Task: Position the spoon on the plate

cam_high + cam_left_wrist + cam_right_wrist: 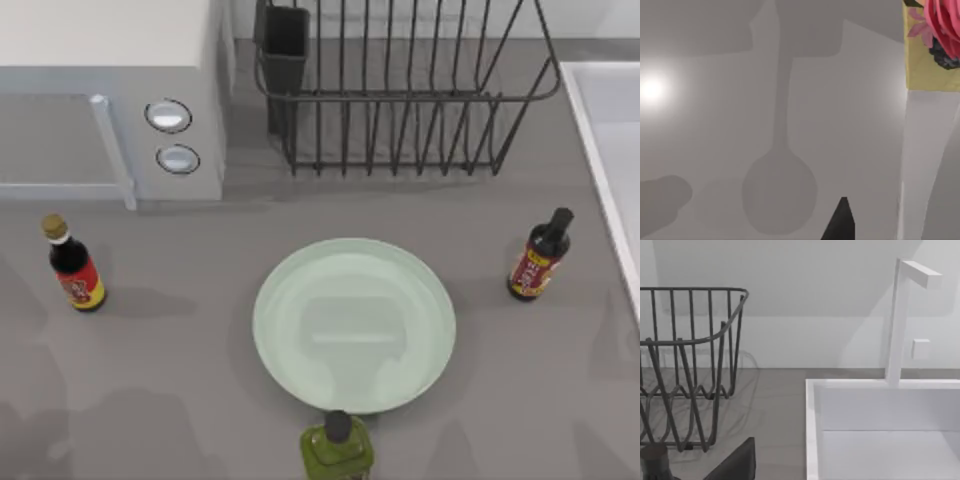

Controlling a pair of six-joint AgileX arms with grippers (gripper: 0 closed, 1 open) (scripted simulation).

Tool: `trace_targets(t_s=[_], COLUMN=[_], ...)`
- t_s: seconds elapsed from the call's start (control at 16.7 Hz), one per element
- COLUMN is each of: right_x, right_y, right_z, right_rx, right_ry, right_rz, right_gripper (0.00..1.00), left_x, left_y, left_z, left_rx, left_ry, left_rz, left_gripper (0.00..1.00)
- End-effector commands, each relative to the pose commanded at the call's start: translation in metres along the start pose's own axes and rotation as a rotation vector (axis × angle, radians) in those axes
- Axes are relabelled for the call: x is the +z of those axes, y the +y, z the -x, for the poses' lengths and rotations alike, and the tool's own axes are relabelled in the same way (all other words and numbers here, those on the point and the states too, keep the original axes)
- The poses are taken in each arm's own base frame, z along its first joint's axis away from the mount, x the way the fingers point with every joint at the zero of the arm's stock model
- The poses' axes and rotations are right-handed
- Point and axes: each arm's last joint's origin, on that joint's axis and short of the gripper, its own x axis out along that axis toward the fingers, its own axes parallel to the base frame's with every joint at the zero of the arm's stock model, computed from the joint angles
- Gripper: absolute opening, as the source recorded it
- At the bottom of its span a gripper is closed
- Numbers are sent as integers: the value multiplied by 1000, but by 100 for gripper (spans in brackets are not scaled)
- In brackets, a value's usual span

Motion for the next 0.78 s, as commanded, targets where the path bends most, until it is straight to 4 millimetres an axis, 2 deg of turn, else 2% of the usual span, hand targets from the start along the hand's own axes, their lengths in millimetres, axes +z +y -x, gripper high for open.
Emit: trace_targets(t_s=[0.24, 0.42, 0.6, 0.78], right_x=[0, 0, 0, 0], right_y=[0, 0, 0, 0], right_z=[0, 0, 0, 0], right_rx=[0, 0, 0, 0], right_ry=[0, 0, 0, 0], right_rz=[0, 0, 0, 0], right_gripper=[100, 100, 100, 100], left_x=[3, 26, 73, 137], left_y=[0, -1, -7, -26], left_z=[0, 14, 31, 42], left_rx=[-4, -5, -24, -51], left_ry=[-1, -20, -38, -42], left_rz=[-12, -102, -262, -435], left_gripper=[0, 0, 0, 0])
